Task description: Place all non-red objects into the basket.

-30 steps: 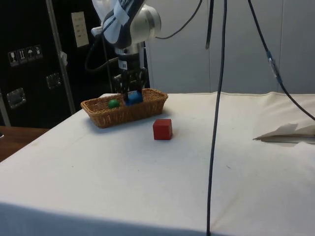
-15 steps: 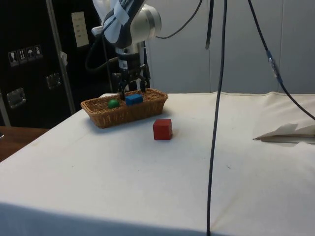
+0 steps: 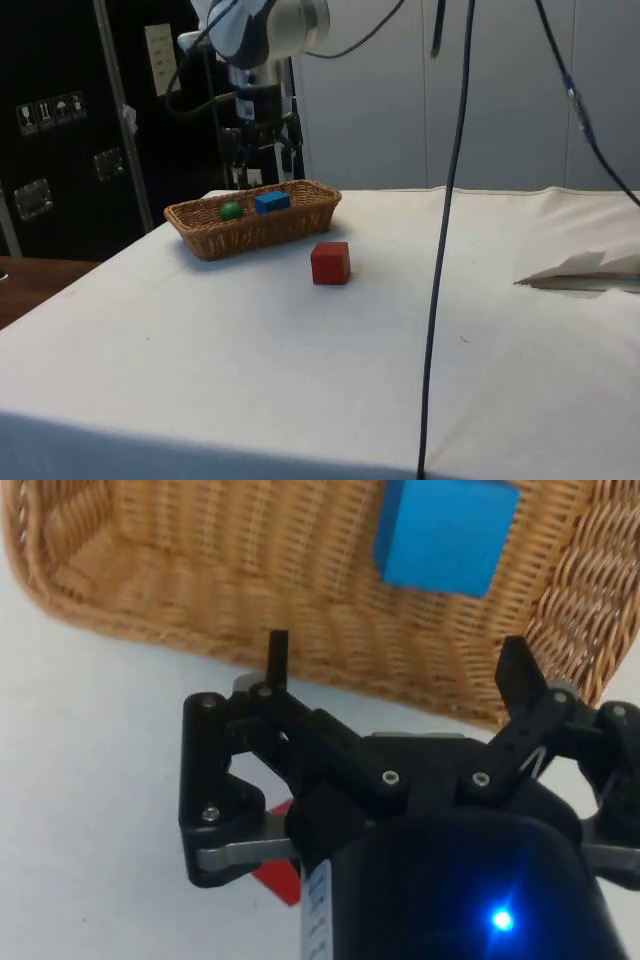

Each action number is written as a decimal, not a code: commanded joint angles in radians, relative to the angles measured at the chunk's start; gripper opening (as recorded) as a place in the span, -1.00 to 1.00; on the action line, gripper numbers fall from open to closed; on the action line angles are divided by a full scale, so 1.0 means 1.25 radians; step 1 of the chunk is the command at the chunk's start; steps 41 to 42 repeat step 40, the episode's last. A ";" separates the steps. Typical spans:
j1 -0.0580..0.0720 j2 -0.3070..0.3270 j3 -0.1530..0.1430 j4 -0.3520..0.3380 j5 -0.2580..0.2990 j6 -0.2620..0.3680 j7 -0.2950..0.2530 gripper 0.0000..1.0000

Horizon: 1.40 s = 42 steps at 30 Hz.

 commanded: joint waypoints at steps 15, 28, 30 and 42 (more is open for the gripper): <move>0.056 -0.073 0.006 -0.072 -0.047 0.011 0.067 1.00; 0.086 -0.114 0.038 -0.109 -0.083 0.014 0.121 1.00; 0.089 -0.117 0.042 -0.111 -0.085 0.015 0.124 1.00; 0.091 -0.119 0.072 -0.107 -0.087 0.007 0.131 1.00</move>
